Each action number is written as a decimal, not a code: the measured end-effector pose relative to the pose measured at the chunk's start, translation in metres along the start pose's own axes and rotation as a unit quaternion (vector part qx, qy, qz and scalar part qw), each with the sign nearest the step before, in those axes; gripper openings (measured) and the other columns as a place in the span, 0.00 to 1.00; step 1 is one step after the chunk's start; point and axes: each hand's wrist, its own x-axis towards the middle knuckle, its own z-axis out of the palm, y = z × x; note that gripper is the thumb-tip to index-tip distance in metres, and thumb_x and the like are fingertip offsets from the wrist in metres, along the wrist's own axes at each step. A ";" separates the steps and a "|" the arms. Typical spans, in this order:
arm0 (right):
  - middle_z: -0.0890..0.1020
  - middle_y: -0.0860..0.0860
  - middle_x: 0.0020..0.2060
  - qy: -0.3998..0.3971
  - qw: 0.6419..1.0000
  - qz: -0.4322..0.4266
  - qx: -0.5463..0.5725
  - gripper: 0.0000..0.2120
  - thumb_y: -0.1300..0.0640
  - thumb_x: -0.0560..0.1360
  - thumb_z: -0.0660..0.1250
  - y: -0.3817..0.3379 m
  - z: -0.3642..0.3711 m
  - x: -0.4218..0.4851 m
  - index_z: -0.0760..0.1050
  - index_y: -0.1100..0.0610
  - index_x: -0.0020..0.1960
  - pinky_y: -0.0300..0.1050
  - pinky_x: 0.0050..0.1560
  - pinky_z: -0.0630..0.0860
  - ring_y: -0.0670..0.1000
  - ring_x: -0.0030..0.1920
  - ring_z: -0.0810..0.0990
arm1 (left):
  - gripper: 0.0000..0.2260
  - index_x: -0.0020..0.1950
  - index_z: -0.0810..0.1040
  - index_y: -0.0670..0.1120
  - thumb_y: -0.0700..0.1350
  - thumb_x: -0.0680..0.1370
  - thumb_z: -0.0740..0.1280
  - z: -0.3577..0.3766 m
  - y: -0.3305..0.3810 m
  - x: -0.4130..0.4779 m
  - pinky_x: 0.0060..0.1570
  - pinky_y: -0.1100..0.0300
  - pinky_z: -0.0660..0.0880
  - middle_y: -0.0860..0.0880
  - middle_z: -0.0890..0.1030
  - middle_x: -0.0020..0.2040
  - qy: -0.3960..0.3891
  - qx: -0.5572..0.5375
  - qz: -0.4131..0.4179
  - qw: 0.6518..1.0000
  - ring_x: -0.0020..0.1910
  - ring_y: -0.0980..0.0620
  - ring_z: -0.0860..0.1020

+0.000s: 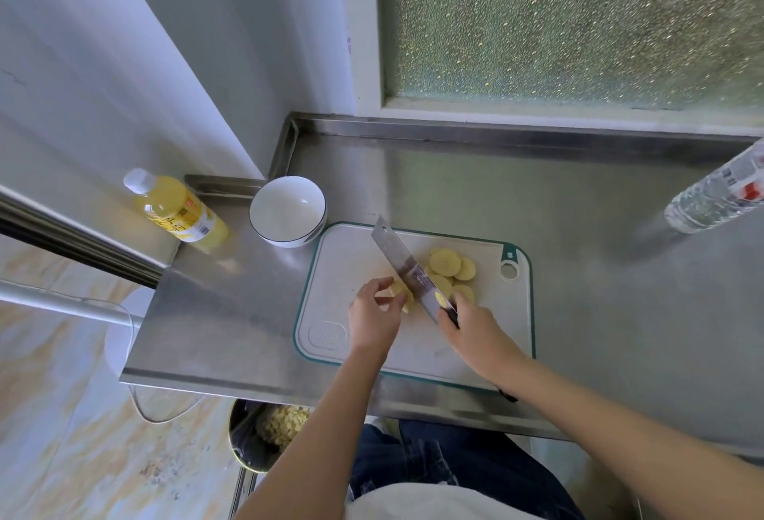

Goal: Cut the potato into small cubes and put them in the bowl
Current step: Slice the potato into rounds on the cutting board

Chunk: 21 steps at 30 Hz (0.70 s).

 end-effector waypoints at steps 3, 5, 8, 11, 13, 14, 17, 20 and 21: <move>0.68 0.46 0.29 -0.002 1.000 0.005 -0.001 0.08 0.55 0.80 0.57 0.001 0.001 0.000 0.64 0.56 0.43 0.42 0.27 0.60 0.43 0.29 0.67 | 0.12 0.58 0.77 0.44 0.42 0.74 0.69 -0.001 0.000 0.000 0.50 0.59 0.75 0.51 0.79 0.53 -0.004 0.001 -0.004 1.000 0.46 0.53 0.78; 0.68 0.46 0.29 -0.001 1.000 0.011 0.003 0.09 0.55 0.80 0.57 0.001 0.001 0.000 0.64 0.57 0.43 0.41 0.27 0.60 0.46 0.29 0.68 | 0.12 0.58 0.77 0.45 0.42 0.75 0.69 -0.001 0.000 0.000 0.49 0.60 0.75 0.52 0.79 0.53 -0.006 0.006 -0.002 1.000 0.46 0.54 0.78; 0.68 0.47 0.29 -0.003 1.000 0.018 0.006 0.11 0.55 0.80 0.57 0.001 0.001 0.000 0.63 0.54 0.39 0.36 0.27 0.60 0.45 0.29 0.67 | 0.12 0.58 0.77 0.45 0.42 0.74 0.69 -0.001 0.000 0.001 0.51 0.58 0.75 0.52 0.80 0.52 -0.006 0.008 0.000 1.000 0.45 0.54 0.78; 0.70 0.50 0.30 -0.005 1.000 0.029 0.005 0.12 0.55 0.80 0.56 0.002 0.002 -0.001 0.61 0.53 0.37 0.36 0.27 0.60 0.50 0.30 0.69 | 0.12 0.57 0.77 0.45 0.42 0.74 0.70 -0.001 0.000 0.003 0.50 0.59 0.75 0.52 0.80 0.52 -0.007 0.011 -0.003 1.000 0.44 0.54 0.78; 0.70 0.51 0.30 -0.008 0.999 0.037 0.005 0.10 0.55 0.80 0.56 0.001 0.002 -0.001 0.63 0.56 0.41 0.37 0.27 0.60 0.53 0.32 0.69 | 0.12 0.57 0.77 0.45 0.42 0.74 0.70 -0.001 0.000 0.003 0.49 0.60 0.75 0.53 0.80 0.52 -0.007 0.008 -0.005 1.000 0.44 0.55 0.78; 0.69 0.50 0.30 -0.009 0.999 0.040 0.004 0.10 0.55 0.80 0.56 0.001 0.002 -0.001 0.63 0.56 0.40 0.39 0.27 0.59 0.53 0.32 0.68 | 0.13 0.57 0.76 0.45 0.42 0.74 0.70 -0.001 0.000 0.003 0.48 0.61 0.74 0.53 0.80 0.52 -0.006 0.006 -0.006 1.000 0.44 0.55 0.78; 0.68 0.49 0.29 -0.010 0.999 0.048 0.002 0.15 0.55 0.80 0.56 -0.001 0.000 -0.001 0.59 0.52 0.35 0.41 0.27 0.58 0.48 0.30 0.67 | 0.13 0.58 0.76 0.45 0.42 0.74 0.70 -0.002 0.000 0.003 0.46 0.63 0.73 0.53 0.79 0.52 -0.009 0.001 -0.009 1.000 0.44 0.55 0.78; 0.68 0.49 0.30 -0.015 0.999 0.051 0.002 0.16 0.55 0.80 0.55 -0.002 0.001 -0.004 0.58 0.51 0.34 0.37 0.26 0.60 0.45 0.29 0.67 | 0.12 0.57 0.76 0.45 0.42 0.74 0.69 -0.003 0.000 0.003 0.44 0.64 0.72 0.53 0.78 0.51 -0.009 -0.001 -0.016 1.000 0.44 0.56 0.78; 0.69 0.49 0.30 -0.016 0.998 0.054 0.010 0.15 0.55 0.80 0.56 -0.002 0.002 -0.005 0.59 0.51 0.35 0.36 0.26 0.61 0.45 0.29 0.67 | 0.12 0.57 0.76 0.44 0.42 0.74 0.69 -0.004 -0.001 0.004 0.42 0.65 0.72 0.53 0.78 0.51 -0.009 -0.001 -0.017 1.000 0.44 0.56 0.78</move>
